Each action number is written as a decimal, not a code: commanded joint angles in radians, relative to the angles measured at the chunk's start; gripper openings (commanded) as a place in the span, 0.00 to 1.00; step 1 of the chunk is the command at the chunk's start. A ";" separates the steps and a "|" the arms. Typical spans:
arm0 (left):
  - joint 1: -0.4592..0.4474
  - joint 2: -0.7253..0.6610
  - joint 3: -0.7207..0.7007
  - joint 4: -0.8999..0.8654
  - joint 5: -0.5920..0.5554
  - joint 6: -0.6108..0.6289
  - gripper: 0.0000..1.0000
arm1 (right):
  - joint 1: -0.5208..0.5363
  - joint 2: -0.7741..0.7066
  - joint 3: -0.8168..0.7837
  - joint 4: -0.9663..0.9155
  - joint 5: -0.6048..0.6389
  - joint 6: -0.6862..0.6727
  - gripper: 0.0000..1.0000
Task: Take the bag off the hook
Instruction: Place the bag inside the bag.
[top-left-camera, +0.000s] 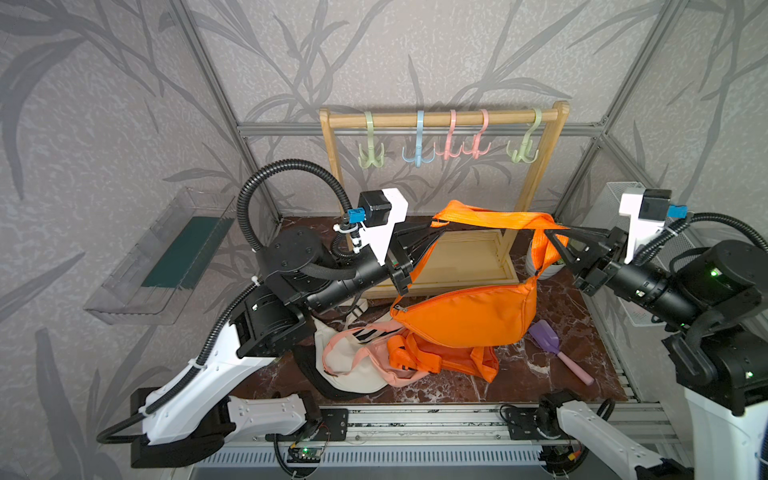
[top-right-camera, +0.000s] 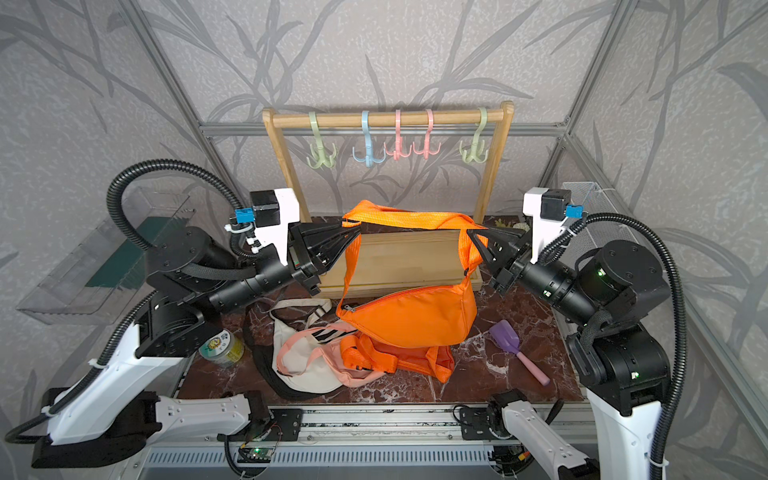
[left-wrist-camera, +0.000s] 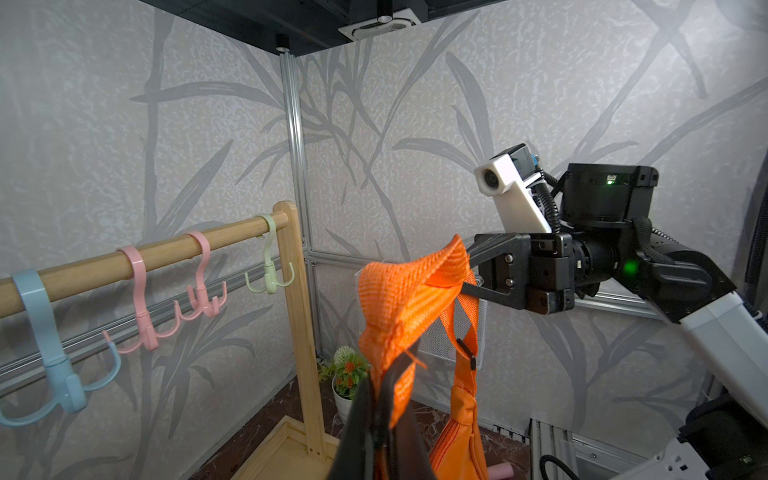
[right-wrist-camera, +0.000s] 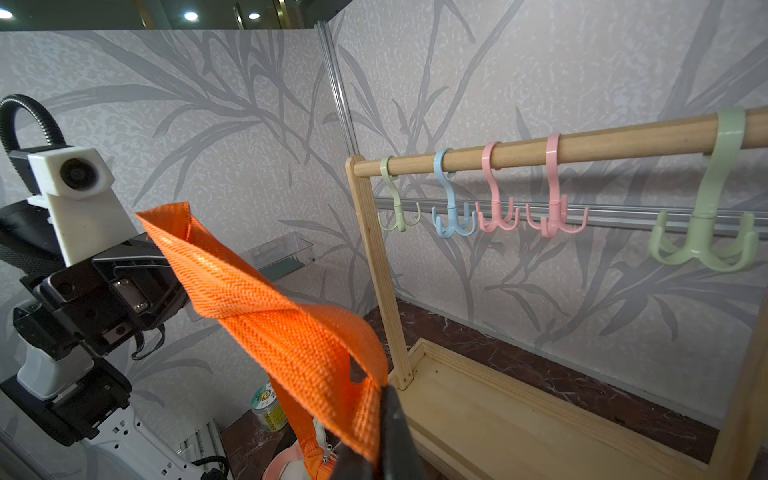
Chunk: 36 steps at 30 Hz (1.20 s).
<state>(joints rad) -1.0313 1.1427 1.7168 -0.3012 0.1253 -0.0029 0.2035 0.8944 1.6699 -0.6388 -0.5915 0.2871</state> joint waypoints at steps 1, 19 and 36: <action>-0.011 -0.011 0.077 -0.101 -0.011 -0.076 0.00 | -0.003 -0.030 -0.025 -0.093 0.091 -0.035 0.07; -0.007 0.208 -0.081 -0.068 -0.269 -0.015 0.00 | -0.003 -0.083 -0.509 0.024 0.452 -0.051 0.06; 0.085 0.541 -0.130 0.088 -0.299 -0.014 0.00 | -0.009 0.064 -0.817 0.311 0.725 -0.116 0.11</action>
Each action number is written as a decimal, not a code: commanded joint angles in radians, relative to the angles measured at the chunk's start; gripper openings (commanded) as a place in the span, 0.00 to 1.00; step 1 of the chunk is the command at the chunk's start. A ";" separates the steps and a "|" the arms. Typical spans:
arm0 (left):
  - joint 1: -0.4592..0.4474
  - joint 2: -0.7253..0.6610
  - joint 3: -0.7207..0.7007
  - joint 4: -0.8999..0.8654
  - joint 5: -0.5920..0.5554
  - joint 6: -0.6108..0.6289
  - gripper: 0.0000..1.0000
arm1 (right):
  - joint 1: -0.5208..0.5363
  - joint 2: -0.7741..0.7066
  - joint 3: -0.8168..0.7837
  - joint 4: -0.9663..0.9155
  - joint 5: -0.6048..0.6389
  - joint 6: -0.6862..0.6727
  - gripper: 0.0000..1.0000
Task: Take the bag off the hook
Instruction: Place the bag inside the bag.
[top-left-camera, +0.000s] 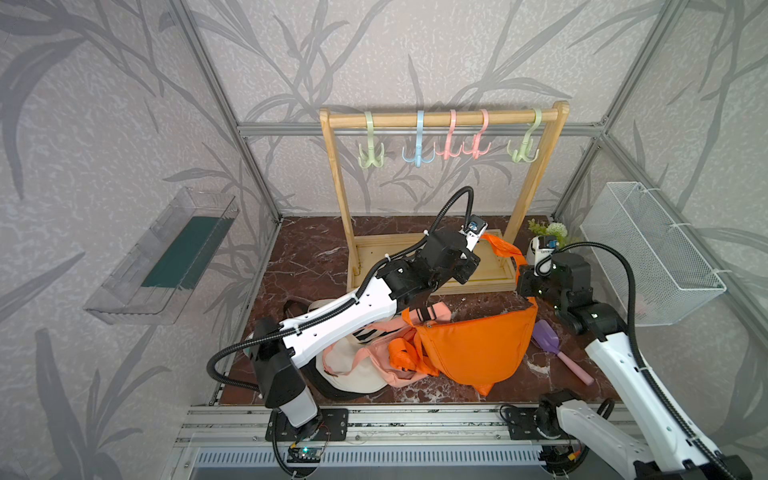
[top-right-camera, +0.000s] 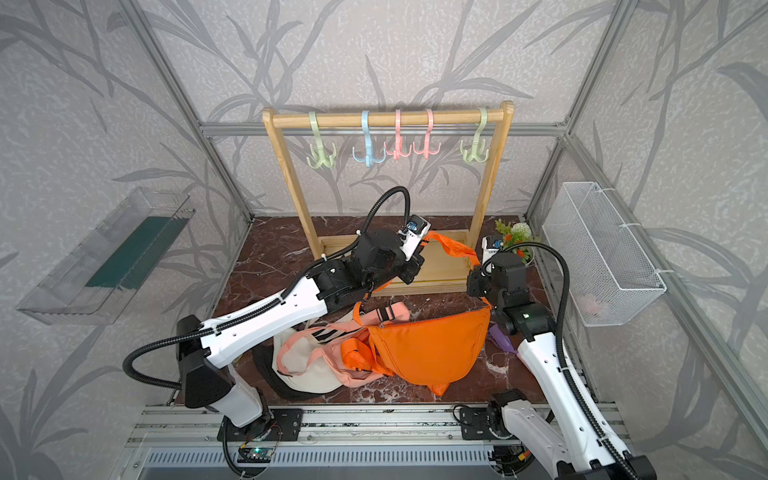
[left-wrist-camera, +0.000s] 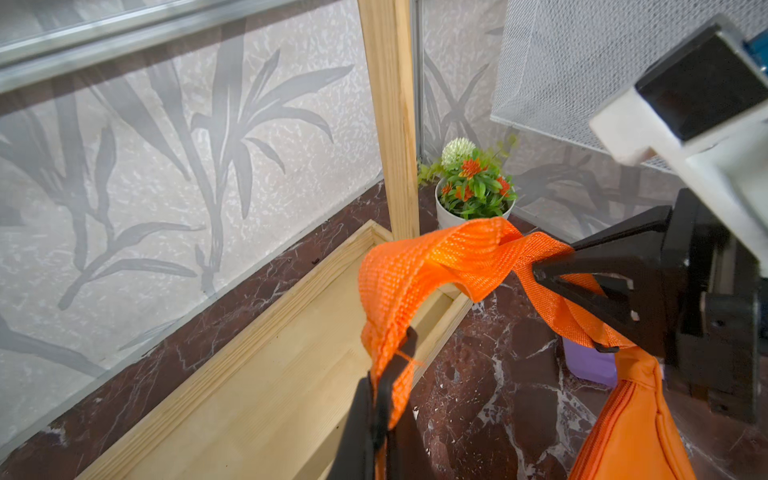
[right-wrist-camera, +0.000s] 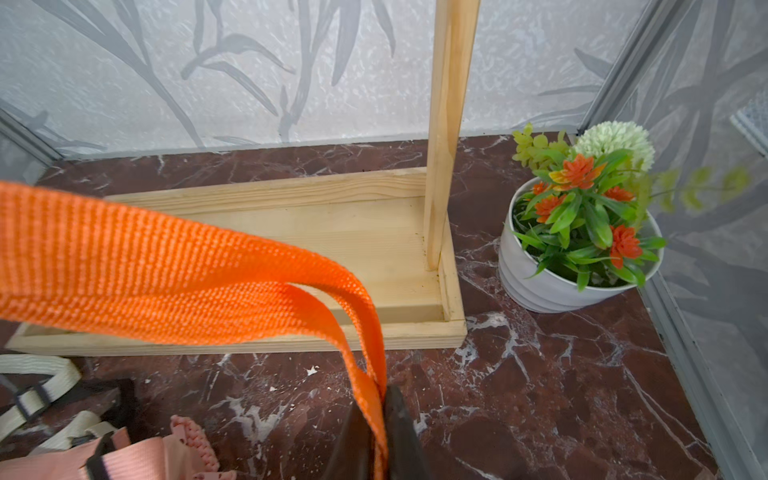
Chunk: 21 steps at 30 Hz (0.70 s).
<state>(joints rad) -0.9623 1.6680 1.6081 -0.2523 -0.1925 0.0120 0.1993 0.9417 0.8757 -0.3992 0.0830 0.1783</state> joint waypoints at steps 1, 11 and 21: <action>0.021 0.024 -0.036 0.051 0.025 -0.039 0.00 | -0.006 0.029 -0.039 0.082 0.062 0.005 0.10; 0.064 0.098 -0.095 0.133 0.034 -0.088 0.00 | -0.043 0.120 -0.126 0.194 0.082 0.037 0.11; 0.075 0.113 -0.152 0.152 0.106 -0.117 0.00 | -0.063 0.148 -0.174 0.203 0.107 0.057 0.16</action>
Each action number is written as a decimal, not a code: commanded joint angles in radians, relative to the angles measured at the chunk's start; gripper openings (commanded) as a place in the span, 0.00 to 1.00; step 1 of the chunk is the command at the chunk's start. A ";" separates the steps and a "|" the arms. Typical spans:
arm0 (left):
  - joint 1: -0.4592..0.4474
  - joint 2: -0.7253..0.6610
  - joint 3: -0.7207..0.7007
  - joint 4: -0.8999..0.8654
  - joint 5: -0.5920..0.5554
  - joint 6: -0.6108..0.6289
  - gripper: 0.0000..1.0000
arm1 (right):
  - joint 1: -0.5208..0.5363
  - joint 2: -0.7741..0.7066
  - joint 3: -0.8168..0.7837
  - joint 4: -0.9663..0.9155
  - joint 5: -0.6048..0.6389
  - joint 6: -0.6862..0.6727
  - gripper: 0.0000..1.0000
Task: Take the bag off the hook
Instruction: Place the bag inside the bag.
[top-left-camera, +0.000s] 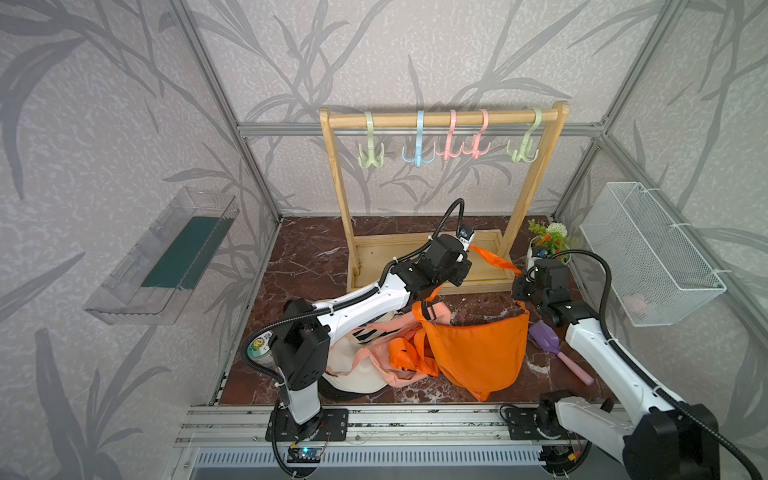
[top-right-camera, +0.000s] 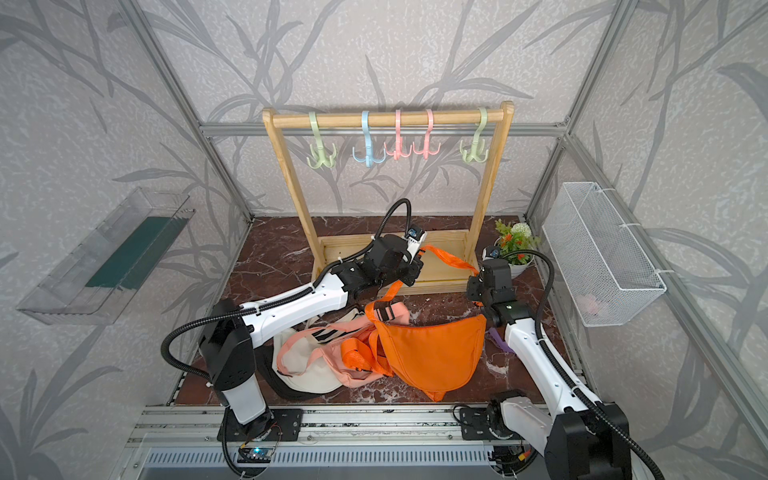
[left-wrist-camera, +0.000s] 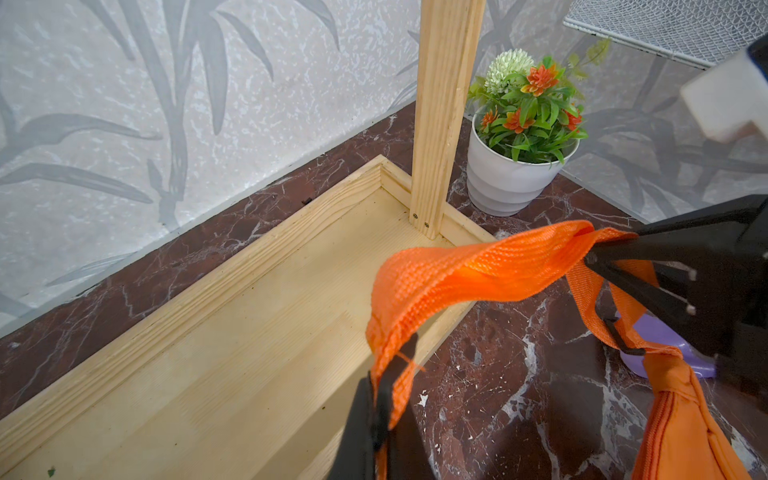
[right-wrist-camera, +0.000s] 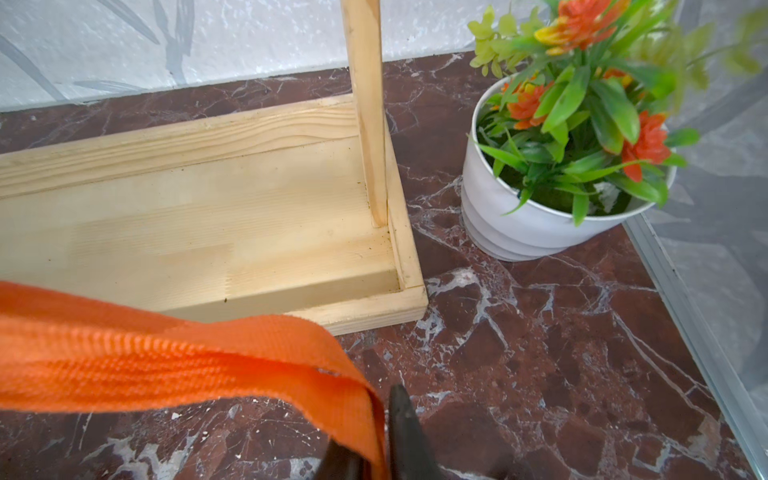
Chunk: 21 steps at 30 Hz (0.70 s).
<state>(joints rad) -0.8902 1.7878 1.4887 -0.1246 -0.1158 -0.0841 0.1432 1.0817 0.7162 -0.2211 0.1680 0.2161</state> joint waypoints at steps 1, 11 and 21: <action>0.003 -0.013 -0.050 0.040 0.038 -0.023 0.00 | -0.008 0.010 -0.020 0.025 0.022 0.025 0.17; 0.002 -0.091 -0.163 0.051 0.206 -0.049 0.00 | -0.013 0.018 -0.038 0.004 0.062 0.060 0.33; 0.002 -0.112 -0.189 -0.027 0.330 -0.033 0.43 | -0.012 -0.009 -0.045 -0.016 0.040 0.081 0.38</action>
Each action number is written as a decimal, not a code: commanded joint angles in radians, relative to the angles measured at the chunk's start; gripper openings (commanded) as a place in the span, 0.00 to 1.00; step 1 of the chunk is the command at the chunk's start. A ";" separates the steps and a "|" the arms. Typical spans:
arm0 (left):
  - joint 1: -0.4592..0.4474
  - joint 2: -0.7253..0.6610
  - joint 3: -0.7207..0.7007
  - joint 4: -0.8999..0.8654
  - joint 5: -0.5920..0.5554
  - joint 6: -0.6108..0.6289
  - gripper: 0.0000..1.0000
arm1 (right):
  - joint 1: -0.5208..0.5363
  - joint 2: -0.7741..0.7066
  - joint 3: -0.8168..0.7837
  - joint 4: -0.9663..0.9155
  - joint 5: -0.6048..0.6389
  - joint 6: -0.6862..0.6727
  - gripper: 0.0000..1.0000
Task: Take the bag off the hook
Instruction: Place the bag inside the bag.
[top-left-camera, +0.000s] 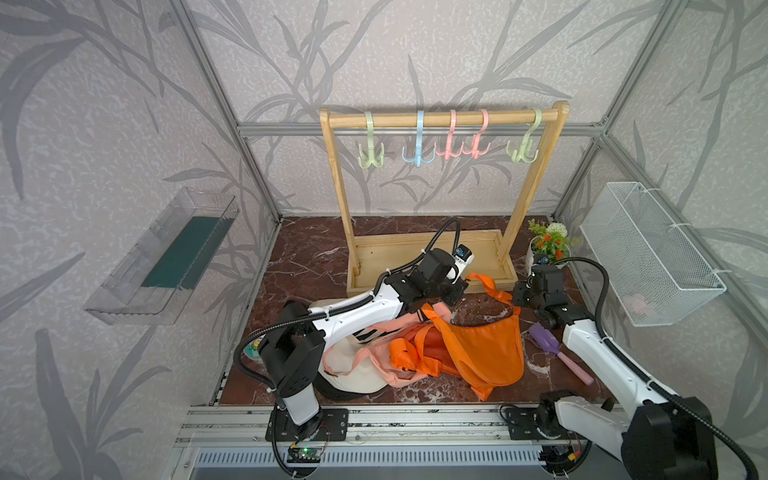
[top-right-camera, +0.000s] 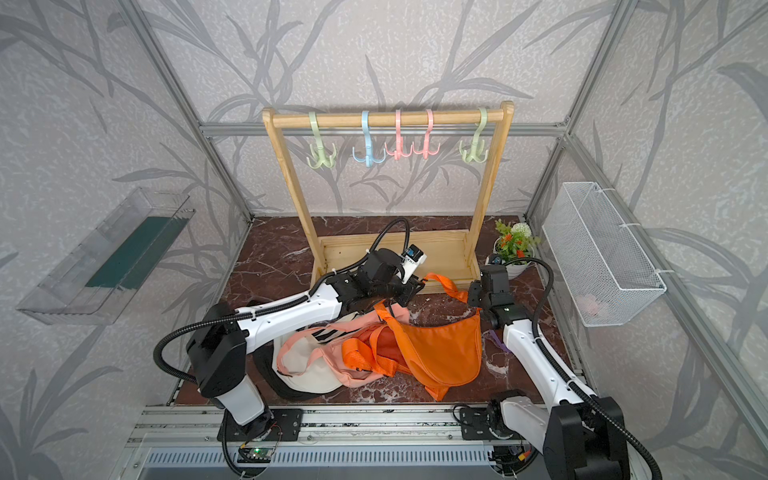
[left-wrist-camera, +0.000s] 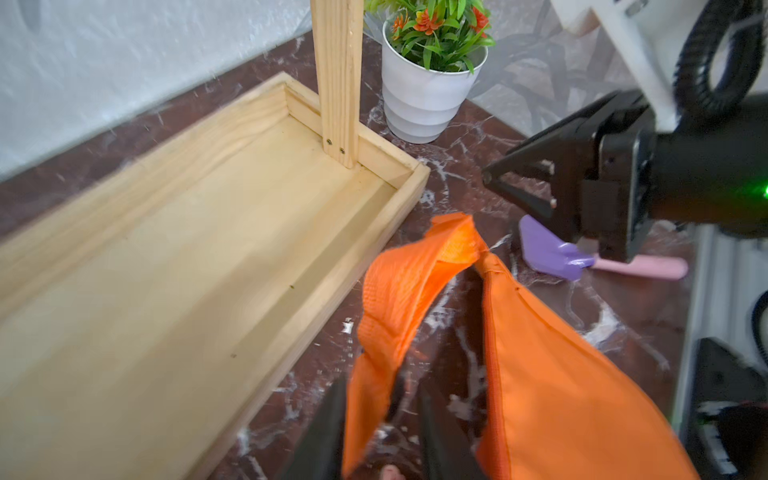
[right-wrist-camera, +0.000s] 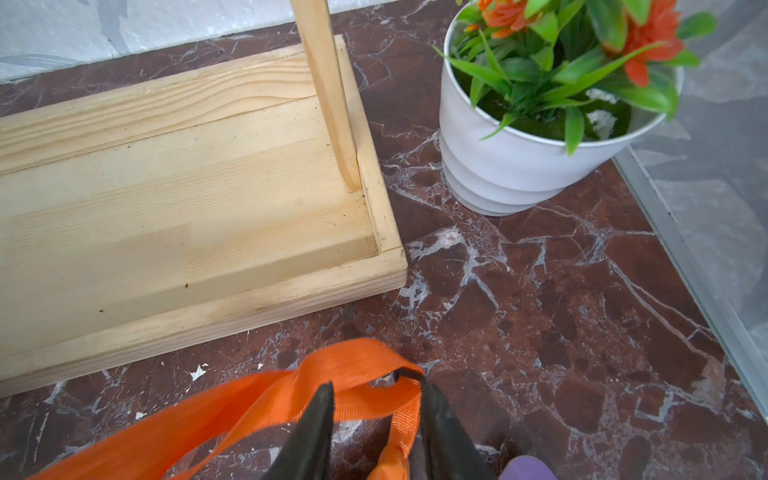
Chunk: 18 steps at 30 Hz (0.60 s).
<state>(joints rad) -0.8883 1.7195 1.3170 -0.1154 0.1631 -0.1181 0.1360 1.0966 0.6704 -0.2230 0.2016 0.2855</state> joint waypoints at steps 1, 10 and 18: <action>0.000 -0.052 -0.024 -0.036 0.054 -0.003 0.47 | -0.006 -0.031 0.004 -0.019 0.010 0.011 0.37; 0.002 -0.158 -0.113 0.006 0.028 0.003 0.58 | -0.006 -0.078 0.016 -0.048 0.022 0.006 0.38; 0.009 -0.326 -0.207 0.067 -0.156 0.070 0.59 | -0.006 -0.114 0.021 -0.043 -0.006 -0.004 0.38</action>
<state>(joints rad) -0.8860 1.4712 1.1481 -0.1043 0.1196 -0.1028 0.1360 1.0092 0.6704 -0.2661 0.2039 0.2882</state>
